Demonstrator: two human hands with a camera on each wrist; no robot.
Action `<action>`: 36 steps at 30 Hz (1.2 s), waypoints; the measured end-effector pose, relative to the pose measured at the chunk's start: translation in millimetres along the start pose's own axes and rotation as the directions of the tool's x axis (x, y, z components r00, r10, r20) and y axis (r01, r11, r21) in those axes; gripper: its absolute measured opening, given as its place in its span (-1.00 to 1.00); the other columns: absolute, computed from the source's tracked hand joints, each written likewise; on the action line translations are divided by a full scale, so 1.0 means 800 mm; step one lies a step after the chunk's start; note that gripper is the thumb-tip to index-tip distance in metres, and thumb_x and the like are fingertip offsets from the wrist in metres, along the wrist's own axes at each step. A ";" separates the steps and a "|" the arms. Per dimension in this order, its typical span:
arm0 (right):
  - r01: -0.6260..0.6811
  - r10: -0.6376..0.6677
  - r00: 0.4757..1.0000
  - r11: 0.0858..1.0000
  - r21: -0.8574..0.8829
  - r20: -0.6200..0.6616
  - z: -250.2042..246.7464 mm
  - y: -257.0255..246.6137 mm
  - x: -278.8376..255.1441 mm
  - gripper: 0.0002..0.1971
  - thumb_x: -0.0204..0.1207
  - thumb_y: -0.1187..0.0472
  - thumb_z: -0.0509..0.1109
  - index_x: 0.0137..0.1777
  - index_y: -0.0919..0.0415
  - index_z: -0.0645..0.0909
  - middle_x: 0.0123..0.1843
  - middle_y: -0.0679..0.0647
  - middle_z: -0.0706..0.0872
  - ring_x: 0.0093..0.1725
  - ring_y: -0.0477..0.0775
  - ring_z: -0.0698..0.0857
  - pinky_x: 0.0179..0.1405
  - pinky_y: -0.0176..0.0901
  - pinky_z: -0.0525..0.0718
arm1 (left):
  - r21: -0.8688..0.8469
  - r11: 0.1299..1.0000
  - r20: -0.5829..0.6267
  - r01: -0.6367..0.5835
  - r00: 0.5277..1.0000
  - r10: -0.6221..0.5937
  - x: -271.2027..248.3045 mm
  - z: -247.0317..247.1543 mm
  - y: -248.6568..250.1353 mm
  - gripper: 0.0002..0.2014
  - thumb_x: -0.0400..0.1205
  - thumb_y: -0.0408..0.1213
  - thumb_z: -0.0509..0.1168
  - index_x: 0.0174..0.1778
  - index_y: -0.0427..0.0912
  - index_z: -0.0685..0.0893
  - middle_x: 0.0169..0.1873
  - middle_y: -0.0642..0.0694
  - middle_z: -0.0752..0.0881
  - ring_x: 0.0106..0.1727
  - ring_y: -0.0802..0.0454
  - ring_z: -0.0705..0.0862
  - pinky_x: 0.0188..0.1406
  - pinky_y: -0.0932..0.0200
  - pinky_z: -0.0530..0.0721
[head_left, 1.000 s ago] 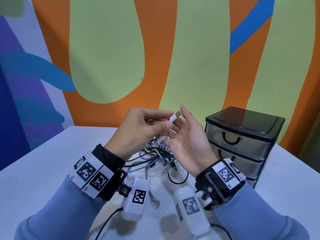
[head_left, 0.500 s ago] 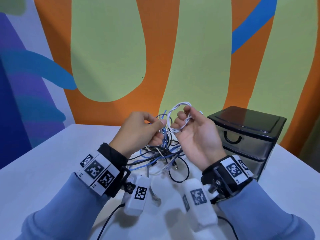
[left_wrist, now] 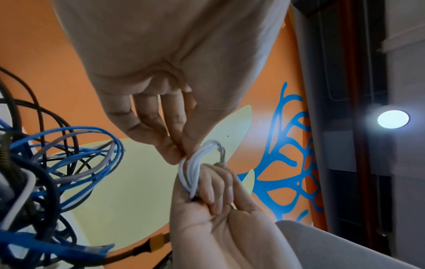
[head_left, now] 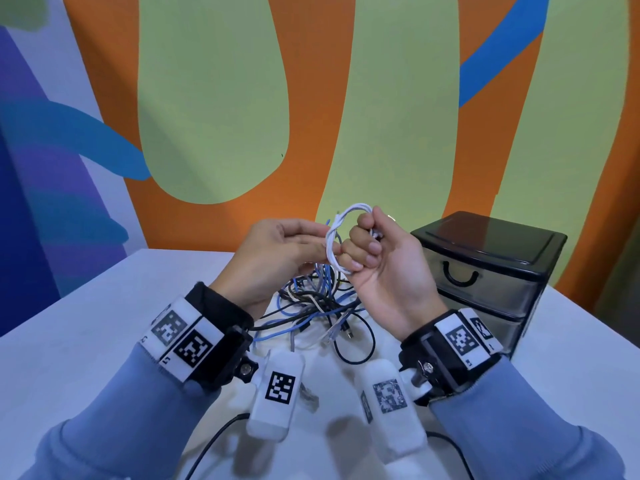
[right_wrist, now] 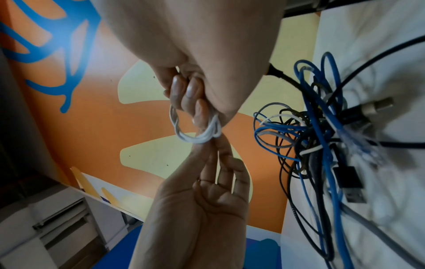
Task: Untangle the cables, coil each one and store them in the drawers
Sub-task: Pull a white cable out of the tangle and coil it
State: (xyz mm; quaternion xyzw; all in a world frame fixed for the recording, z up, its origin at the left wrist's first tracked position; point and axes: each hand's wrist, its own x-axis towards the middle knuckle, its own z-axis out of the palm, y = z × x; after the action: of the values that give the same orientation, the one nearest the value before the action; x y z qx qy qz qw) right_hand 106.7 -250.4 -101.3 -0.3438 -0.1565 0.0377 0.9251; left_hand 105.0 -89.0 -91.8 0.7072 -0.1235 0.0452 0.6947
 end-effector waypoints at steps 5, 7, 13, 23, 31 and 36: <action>0.028 -0.037 0.995 0.995 -0.096 -0.089 -0.007 0.004 0.006 -0.66 0.89 0.09 0.13 -0.15 0.16 0.46 -0.46 -0.05 0.22 -0.51 -0.11 0.15 -0.45 -0.24 0.17 | 0.088 0.996 0.095 0.005 0.995 -0.014 -0.004 -0.003 0.000 -0.83 0.68 -0.50 0.46 0.04 -0.20 0.92 0.10 -0.27 0.90 0.03 0.02 0.79 0.05 0.15 0.68; 0.043 -0.058 0.991 0.991 -0.123 -0.124 -0.008 0.004 0.006 -0.66 0.88 0.10 0.15 -0.16 0.17 0.46 -0.48 -0.04 0.22 -0.55 -0.12 0.21 -0.50 -0.26 0.20 | 0.118 0.993 0.125 0.009 0.992 -0.024 -0.004 -0.002 0.002 -0.80 0.69 -0.52 0.42 -0.03 -0.17 0.92 0.00 -0.21 0.89 0.00 0.04 0.75 0.09 0.09 0.67; 0.049 -0.084 0.983 0.977 -0.208 -0.162 -0.007 0.005 0.007 -0.69 0.88 0.09 0.16 -0.13 0.16 0.45 -0.47 -0.05 0.25 -0.54 -0.10 0.22 -0.52 -0.28 0.27 | 0.004 0.997 0.127 -0.081 0.989 0.080 -0.009 0.009 0.006 -0.70 0.68 -0.53 0.44 0.30 -0.24 0.63 -0.18 -0.22 0.81 -0.10 -0.07 0.68 0.01 0.08 0.75; 0.030 -0.086 0.973 0.966 -0.255 -0.212 -0.005 0.021 0.005 -0.67 0.89 0.11 0.17 -0.16 0.15 0.45 -0.53 -0.04 0.35 -0.56 -0.11 0.39 -0.47 -0.25 0.29 | 0.583 0.695 0.109 -0.422 0.887 0.448 -0.004 0.013 -0.013 -0.89 0.66 -0.21 0.55 -0.01 0.13 0.83 -0.07 0.04 0.69 -0.06 0.11 0.71 0.03 -0.10 0.75; 0.033 0.022 0.968 0.976 0.215 -0.249 -0.021 0.007 0.014 -0.65 0.91 0.12 0.08 -0.15 0.17 0.41 -0.42 -0.02 0.34 -0.48 -0.09 0.28 -0.38 -0.32 0.45 | 0.171 0.864 -0.005 -0.474 0.876 0.482 -0.004 0.019 -0.012 -0.91 0.75 -0.35 0.46 0.05 -0.05 0.74 0.04 -0.07 0.90 0.08 -0.21 0.85 0.25 -0.39 0.77; 0.101 -0.056 0.985 0.955 0.279 -0.166 -0.006 0.008 0.009 -0.67 0.89 0.12 0.11 -0.14 0.17 0.44 -0.41 0.00 0.35 -0.42 -0.03 0.31 0.04 -0.19 0.59 | -0.064 0.910 -0.212 -0.409 0.897 0.388 0.001 0.019 -0.011 -0.96 0.82 -0.37 0.35 0.12 -0.19 0.62 -0.12 -0.16 0.90 -0.21 0.00 0.74 -0.11 0.04 0.81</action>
State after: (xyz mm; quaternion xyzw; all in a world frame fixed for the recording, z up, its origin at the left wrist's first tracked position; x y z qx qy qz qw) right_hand 115.2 -247.3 -106.5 -0.2017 -0.0901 -0.0038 0.9753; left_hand 105.8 -104.5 -100.7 0.6206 -0.1998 0.2487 0.7163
